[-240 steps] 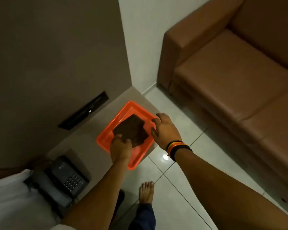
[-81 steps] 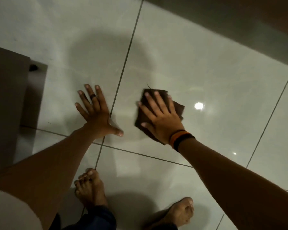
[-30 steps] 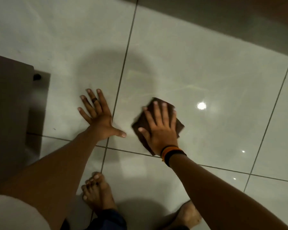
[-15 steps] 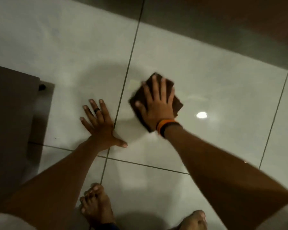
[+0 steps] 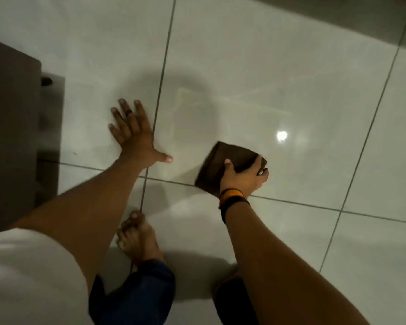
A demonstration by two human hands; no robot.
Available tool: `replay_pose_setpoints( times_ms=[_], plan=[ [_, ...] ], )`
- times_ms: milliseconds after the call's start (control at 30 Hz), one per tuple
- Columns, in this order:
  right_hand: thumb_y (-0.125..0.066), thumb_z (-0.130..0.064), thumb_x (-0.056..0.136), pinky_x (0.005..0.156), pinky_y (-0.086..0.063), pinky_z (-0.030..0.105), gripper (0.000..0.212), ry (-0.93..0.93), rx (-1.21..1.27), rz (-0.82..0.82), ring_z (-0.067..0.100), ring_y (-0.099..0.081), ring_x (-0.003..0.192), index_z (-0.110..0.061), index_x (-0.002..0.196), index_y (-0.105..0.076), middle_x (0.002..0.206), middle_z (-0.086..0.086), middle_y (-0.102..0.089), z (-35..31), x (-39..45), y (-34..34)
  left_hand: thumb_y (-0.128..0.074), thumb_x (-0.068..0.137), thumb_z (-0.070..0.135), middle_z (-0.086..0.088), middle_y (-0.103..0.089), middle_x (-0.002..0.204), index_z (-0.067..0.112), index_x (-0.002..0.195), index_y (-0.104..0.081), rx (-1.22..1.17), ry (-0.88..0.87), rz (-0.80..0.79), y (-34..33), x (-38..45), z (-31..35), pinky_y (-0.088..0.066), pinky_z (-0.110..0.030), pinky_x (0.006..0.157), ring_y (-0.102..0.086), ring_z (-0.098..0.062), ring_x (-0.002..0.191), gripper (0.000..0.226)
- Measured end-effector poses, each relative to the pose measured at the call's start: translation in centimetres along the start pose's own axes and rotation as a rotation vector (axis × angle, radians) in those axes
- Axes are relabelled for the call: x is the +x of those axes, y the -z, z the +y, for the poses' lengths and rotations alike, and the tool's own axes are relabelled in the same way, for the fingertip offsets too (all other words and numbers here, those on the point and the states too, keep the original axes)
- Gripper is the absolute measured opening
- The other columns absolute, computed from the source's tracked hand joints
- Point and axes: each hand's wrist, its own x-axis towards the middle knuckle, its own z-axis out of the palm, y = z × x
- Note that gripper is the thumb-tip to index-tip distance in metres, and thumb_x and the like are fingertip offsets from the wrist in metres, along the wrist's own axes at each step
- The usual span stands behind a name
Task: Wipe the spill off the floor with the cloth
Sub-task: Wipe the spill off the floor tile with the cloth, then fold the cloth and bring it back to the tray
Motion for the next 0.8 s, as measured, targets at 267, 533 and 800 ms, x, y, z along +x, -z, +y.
replay_pose_setpoints(
  times_ms=[267,533,800],
  plan=[
    [-0.085,-0.007,0.072,0.049,-0.058,0.035,0.062,-0.607,0.434,-0.303,0.031,-0.070,0.074,0.000,0.128,-0.059,0.109,0.018,-0.071,-2.1,-1.4,2.5,-0.057,0.092,0.059,-0.010,-0.065,0.126,0.012,0.131,-0.061,-0.605,-0.037,-0.171,-4.8,-9.1,8.0,-0.053,-0.042,0.095,-0.061,-0.031,0.122,0.062],
    [-0.074,-0.014,0.081,0.102,-0.058,0.052,0.045,-0.443,0.389,-0.768,0.040,-0.072,0.112,-0.005,0.125,-0.070,0.118,0.021,-0.076,-8.9,-12.1,14.0,-0.073,0.085,0.049,-0.012,-0.077,0.107,0.004,0.106,-0.073,-1.024,0.128,-0.432,8.4,-18.9,3.2,-0.055,-0.039,0.102,-0.072,-0.026,0.103,0.050],
    [-0.083,-0.019,0.083,0.091,-0.063,0.046,0.042,-0.069,0.183,-0.948,0.033,-0.075,0.107,-0.010,0.121,-0.070,0.113,0.013,-0.080,-23.6,-31.2,22.0,-0.056,0.094,0.055,-0.002,-0.071,0.088,0.019,0.089,-0.066,-0.996,0.091,0.208,28.1,-34.6,-5.5,-0.060,-0.044,0.076,-0.070,-0.020,0.085,0.038]
  ],
)
